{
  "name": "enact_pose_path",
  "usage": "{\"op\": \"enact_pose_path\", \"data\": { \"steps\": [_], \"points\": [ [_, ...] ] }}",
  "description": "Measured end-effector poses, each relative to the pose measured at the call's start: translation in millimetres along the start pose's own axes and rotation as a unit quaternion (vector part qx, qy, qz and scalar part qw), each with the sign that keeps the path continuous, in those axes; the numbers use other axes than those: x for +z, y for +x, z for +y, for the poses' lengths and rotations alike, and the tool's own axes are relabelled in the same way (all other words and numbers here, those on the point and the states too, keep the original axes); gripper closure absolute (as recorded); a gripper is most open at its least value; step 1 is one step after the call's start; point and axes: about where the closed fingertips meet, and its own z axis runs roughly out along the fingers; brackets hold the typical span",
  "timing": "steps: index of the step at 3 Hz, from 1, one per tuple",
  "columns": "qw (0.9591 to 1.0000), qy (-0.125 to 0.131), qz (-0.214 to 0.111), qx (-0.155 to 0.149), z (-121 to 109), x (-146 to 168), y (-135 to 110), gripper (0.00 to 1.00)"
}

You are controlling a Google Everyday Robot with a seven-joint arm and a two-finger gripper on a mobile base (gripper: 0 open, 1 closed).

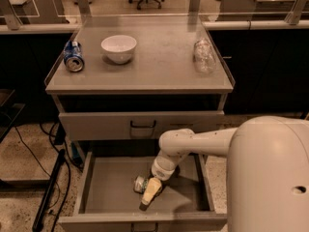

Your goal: Pick 7up can from middle drawer and place on counter

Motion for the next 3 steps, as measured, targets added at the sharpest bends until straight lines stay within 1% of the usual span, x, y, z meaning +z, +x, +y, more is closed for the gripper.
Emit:
{"op": "enact_pose_path", "data": {
  "steps": [1, 3],
  "points": [
    [0.9999, -0.013, -0.003, 0.006, 5, 14, 1, 0.0],
    [0.9993, -0.025, -0.007, 0.026, 0, 40, 3, 0.0]
  ]
}}
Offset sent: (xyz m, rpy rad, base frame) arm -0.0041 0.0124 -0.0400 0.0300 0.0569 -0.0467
